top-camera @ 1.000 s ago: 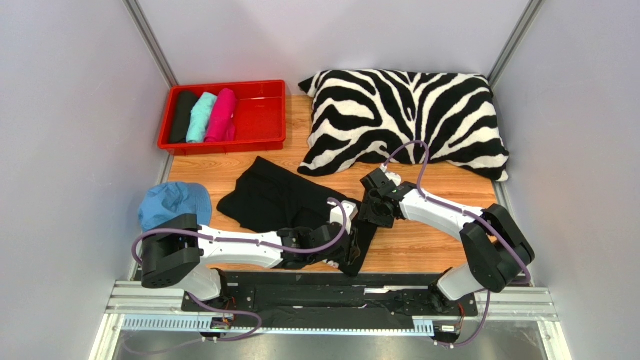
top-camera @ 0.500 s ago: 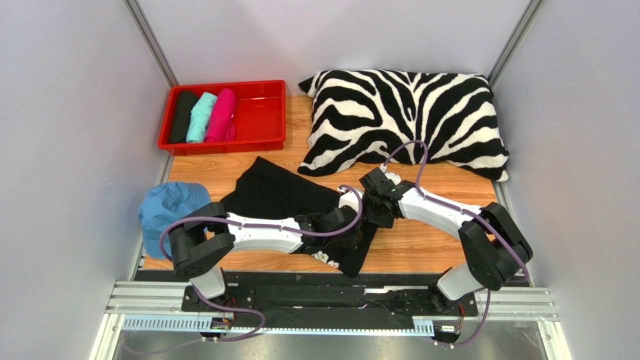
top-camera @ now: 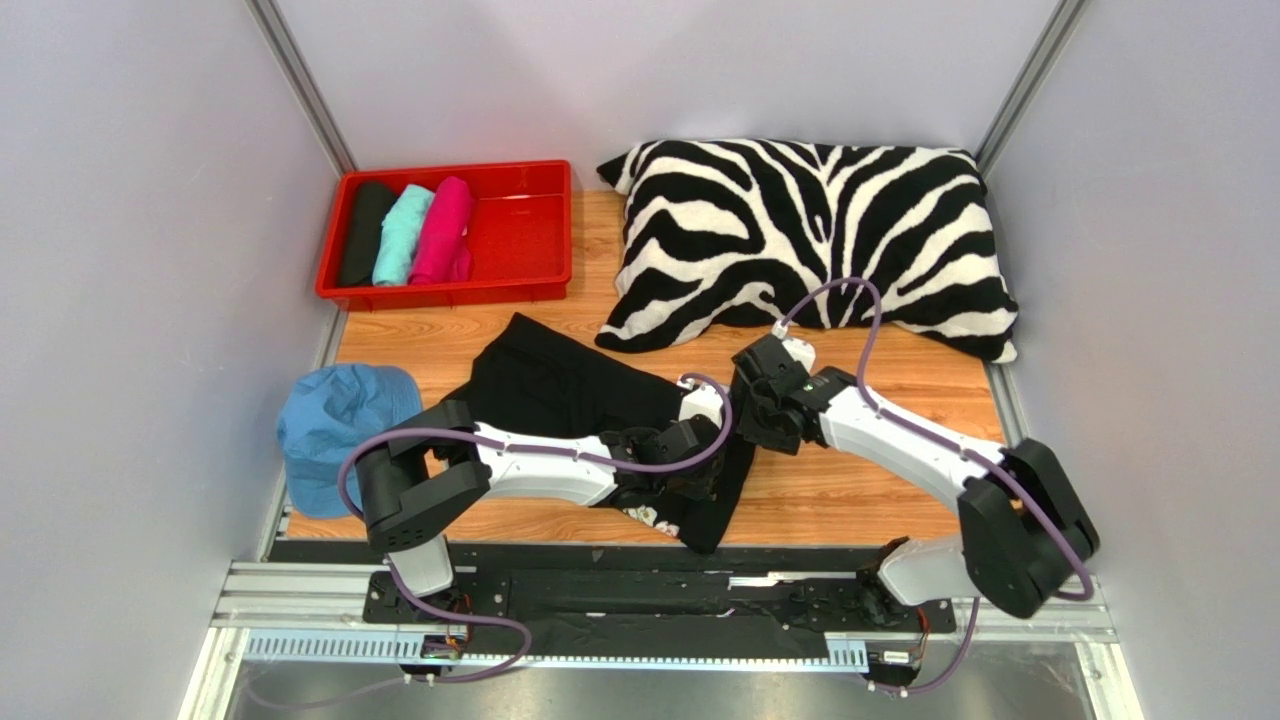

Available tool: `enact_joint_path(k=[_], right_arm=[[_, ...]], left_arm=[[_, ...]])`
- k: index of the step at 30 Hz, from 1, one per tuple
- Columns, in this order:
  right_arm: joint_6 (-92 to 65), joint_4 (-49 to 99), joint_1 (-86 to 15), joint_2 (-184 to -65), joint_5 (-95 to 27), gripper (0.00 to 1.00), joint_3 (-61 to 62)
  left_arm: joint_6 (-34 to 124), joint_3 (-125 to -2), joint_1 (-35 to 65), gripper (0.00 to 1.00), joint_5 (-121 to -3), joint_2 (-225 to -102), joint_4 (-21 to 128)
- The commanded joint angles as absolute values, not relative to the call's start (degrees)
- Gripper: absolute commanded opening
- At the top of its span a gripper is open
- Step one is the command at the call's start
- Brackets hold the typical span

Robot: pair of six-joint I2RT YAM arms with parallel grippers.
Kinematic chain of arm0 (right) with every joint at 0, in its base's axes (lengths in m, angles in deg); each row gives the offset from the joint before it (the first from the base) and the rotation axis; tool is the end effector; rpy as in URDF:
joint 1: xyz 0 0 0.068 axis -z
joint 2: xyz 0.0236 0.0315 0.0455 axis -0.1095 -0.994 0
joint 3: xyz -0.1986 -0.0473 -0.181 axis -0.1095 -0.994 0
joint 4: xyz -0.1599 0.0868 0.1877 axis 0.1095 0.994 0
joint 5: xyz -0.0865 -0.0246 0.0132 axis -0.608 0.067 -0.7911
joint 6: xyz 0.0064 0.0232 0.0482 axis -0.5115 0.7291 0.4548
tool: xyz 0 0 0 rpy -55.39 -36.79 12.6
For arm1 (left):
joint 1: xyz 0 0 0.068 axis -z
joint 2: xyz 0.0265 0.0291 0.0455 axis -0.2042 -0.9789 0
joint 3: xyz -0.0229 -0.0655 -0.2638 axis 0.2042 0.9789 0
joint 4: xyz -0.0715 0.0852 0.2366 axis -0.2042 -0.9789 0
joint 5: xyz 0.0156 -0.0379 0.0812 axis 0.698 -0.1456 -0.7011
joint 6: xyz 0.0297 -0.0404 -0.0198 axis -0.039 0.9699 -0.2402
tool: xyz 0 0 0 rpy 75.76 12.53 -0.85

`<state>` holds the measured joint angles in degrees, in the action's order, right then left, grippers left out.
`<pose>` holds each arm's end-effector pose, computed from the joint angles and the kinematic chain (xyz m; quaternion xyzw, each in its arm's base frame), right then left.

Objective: Roll the t-shirts
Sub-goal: Roll the T-shirt to the center of the board.

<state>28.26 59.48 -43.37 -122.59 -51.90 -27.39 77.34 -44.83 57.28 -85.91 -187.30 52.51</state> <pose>0.2057 0.1477 0.1943 0.1156 0.9698 0.0719 0.2022 0.1352 -0.3265 0.1638 0.1469 0.9032 -0.2508 0.3157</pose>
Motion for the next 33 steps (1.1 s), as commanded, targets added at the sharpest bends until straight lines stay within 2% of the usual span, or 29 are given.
enact_joint_path(k=[1,10,16,25,33], right_arm=[[29.78,54.31,-43.55,-115.80,-53.83,0.70,-31.17],[30.31,45.34,-43.38,-106.75,-53.48,0.67,-40.66],[30.40,38.92,-43.37,-109.02,-51.90,0.65,-43.74],[30.31,36.44,-43.29,-116.58,-53.30,0.62,-42.08],[31.36,43.74,-43.29,-119.57,-55.15,0.47,-37.25]], left_arm=[[78.50,-46.18,57.13,0.00,-86.31,-188.14,52.53],[78.50,-46.45,57.13,0.00,-86.13,-188.67,52.00],[78.68,-46.27,57.13,0.00,-85.87,-188.67,52.27],[77.98,-45.39,57.13,0.00,-84.64,-187.79,53.76],[75.69,-45.13,57.13,0.01,-84.11,-185.86,55.17]])
